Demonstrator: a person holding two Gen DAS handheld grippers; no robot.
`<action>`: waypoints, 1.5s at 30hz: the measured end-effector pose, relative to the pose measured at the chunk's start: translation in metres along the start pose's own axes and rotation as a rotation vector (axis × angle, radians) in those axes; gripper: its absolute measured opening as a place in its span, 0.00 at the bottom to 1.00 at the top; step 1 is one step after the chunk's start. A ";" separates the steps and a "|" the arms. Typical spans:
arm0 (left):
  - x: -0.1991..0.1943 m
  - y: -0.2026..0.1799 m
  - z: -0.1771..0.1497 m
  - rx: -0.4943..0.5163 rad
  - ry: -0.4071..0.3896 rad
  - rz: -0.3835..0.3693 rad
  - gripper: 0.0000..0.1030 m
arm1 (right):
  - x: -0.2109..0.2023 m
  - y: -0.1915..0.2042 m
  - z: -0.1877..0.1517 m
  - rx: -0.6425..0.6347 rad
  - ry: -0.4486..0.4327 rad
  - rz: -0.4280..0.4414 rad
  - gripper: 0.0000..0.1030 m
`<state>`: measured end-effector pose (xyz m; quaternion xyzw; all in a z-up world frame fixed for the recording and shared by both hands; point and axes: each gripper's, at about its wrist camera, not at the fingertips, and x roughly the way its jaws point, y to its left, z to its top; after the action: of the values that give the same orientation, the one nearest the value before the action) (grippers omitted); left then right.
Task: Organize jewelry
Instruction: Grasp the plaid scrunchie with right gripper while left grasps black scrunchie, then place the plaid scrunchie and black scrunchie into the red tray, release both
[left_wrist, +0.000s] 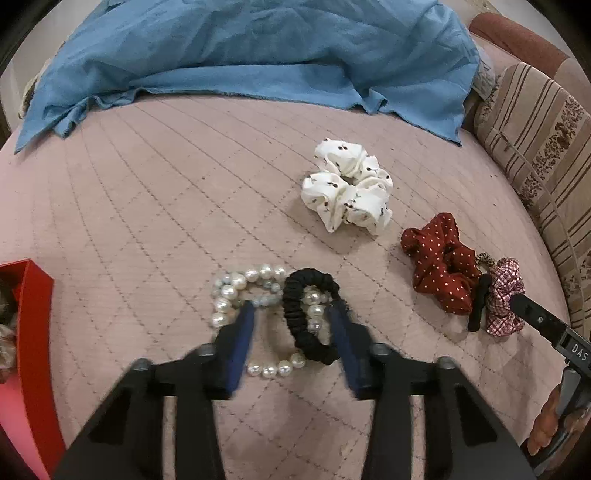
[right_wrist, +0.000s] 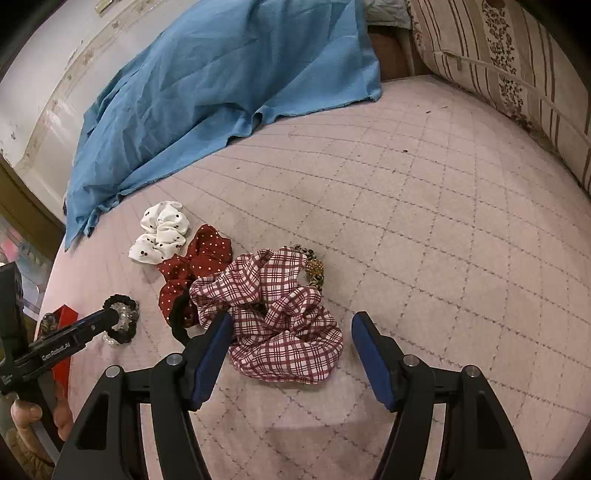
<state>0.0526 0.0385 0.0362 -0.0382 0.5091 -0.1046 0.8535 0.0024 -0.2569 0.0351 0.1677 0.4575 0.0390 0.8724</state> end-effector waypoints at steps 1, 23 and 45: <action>0.002 -0.001 0.000 -0.001 0.005 -0.005 0.15 | 0.000 0.002 0.000 -0.004 0.001 -0.004 0.62; -0.129 0.020 -0.033 -0.044 -0.174 -0.173 0.08 | -0.056 0.026 -0.009 -0.027 -0.182 0.077 0.12; -0.199 0.195 -0.081 -0.311 -0.268 -0.234 0.08 | -0.078 0.112 -0.068 -0.141 -0.113 0.117 0.12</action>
<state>-0.0825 0.2749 0.1352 -0.2416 0.3935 -0.1171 0.8792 -0.0884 -0.1510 0.0972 0.1342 0.3929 0.1126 0.9027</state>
